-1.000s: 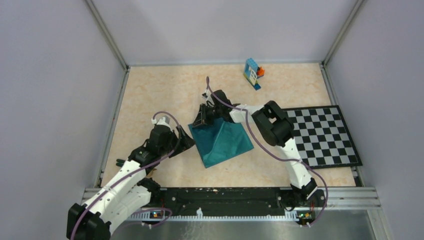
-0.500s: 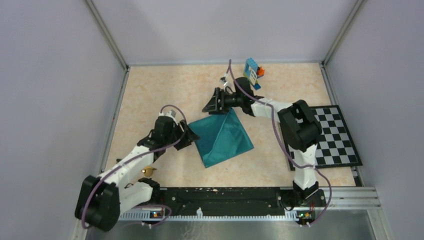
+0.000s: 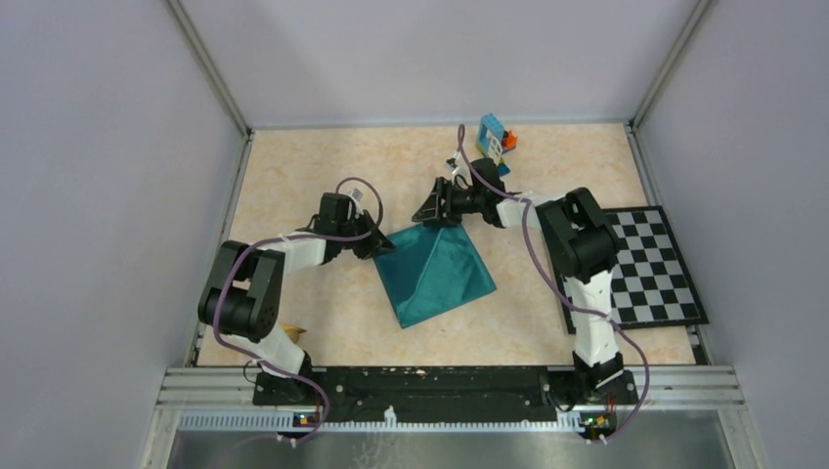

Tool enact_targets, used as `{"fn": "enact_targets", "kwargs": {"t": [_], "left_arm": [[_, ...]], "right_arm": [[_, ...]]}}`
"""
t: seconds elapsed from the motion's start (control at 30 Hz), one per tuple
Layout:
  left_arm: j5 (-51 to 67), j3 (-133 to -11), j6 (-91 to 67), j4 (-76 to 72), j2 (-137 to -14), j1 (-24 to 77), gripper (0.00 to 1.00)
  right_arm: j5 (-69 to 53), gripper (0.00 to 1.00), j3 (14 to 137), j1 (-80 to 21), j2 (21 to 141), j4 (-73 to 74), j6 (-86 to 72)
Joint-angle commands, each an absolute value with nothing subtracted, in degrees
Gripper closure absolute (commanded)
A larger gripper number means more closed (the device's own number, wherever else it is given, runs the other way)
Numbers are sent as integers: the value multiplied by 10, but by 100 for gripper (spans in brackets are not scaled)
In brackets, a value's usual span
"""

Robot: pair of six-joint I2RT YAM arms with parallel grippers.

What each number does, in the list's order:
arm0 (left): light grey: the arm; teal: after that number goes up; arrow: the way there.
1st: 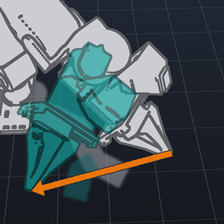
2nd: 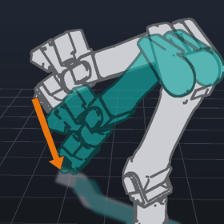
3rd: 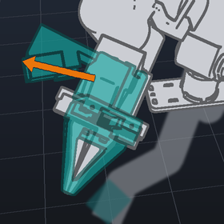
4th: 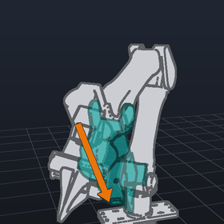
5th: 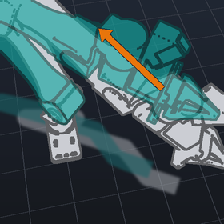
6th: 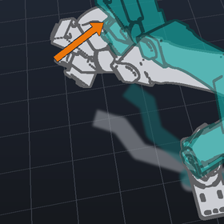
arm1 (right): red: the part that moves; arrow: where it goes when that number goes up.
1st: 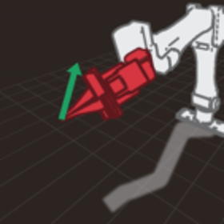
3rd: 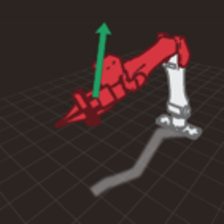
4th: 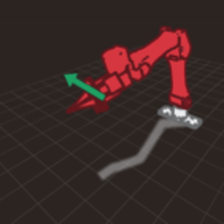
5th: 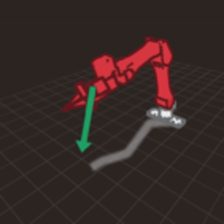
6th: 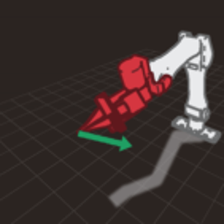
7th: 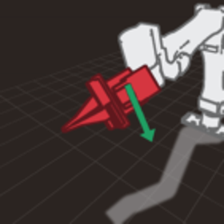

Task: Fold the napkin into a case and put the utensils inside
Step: Smooth out the upper triangle-folded napkin at the center of the board.

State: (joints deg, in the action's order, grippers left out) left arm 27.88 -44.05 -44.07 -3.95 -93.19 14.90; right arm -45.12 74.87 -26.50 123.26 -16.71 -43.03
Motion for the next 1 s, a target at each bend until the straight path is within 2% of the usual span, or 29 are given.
{"fn": "enact_targets", "kwargs": {"t": [0.0, 0.17, 0.4, 0.97], "left_arm": [[263, -435, -409, -64, -936, 134, 91], [240, -405, -405, -58, -955, 127, 100], [234, -357, -417, -75, -960, 115, 100], [239, -334, -419, -83, -953, 112, 100]], "right_arm": [[-447, 41, 777, -259, 1255, -194, -406], [-452, 42, 764, -238, 1278, -219, -404], [-457, 42, 741, -215, 1284, -243, -399], [-424, 40, 723, -151, 1273, -198, -336]]}}
